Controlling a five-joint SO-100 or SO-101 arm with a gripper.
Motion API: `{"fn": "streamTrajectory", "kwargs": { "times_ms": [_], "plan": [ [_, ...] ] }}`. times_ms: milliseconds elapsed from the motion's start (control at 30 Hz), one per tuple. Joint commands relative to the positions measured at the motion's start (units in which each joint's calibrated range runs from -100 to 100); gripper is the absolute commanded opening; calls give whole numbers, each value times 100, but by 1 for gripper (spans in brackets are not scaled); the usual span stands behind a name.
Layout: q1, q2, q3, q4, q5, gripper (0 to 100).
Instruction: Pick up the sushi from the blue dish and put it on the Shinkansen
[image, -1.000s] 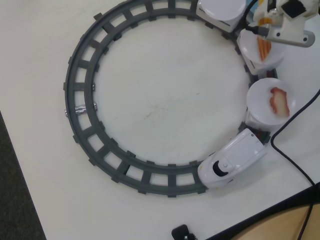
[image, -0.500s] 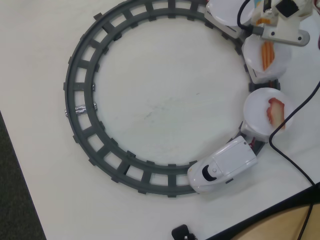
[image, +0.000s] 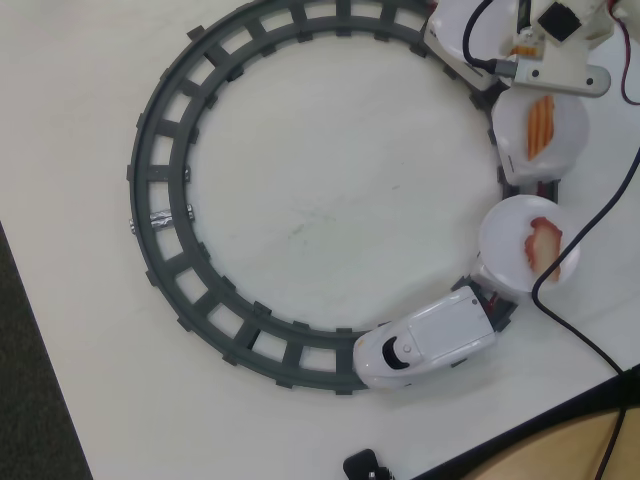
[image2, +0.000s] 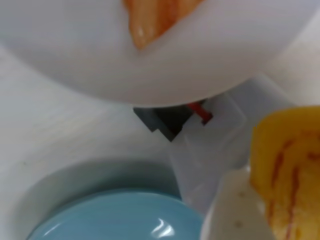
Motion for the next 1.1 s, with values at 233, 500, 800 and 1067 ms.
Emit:
{"fn": "streamTrajectory", "kwargs": {
  "times_ms": [233,500,800,1067],
  "plan": [
    [112,73,-41,-53,-18,3],
    [112,382,-41,-147,-18,3],
    [121,315,-68,161,-23,7],
    [95,-511,-32,529,-18,25]
  ]
}}
